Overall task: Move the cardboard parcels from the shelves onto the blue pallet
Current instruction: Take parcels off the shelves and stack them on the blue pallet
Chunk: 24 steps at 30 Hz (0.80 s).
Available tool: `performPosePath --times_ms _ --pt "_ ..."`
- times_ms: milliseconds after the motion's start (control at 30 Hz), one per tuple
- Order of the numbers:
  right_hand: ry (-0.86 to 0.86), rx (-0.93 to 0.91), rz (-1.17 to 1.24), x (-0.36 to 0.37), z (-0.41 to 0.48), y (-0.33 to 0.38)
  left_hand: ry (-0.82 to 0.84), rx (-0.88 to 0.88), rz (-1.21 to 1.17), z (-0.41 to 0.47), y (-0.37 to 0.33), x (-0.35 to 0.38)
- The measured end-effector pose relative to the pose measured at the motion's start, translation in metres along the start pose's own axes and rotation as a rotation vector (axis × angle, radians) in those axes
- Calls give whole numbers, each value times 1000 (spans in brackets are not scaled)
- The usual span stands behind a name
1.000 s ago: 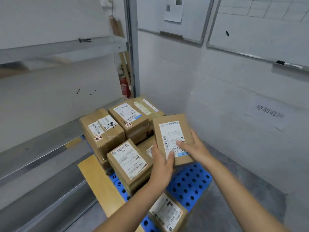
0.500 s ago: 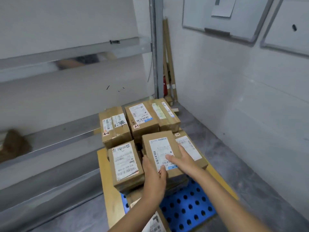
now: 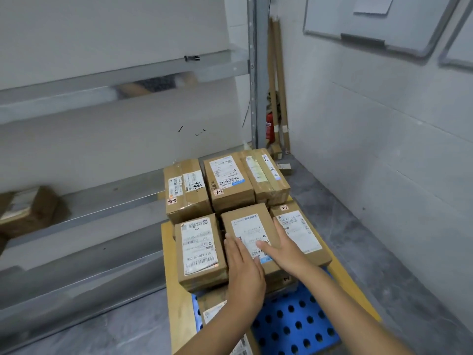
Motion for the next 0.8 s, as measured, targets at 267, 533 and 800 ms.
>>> performPosePath --times_ms 267,533,800 --pt "-241 -111 -230 -12 -16 61 108 320 309 -2 -28 -25" --pt "-243 -321 -375 72 -12 198 -111 325 211 -34 77 -191" --pt "113 -460 -400 312 34 306 -302 31 237 -150 273 -327"
Point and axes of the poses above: each hand's wrist, its own z-axis towards the middle knuckle, its own x-axis out of the palm, y = z × x, the point moved 9 cm from there along z, towards the middle knuckle, and after that the axes turned 12 degrees about y, right-handed, at the moved point
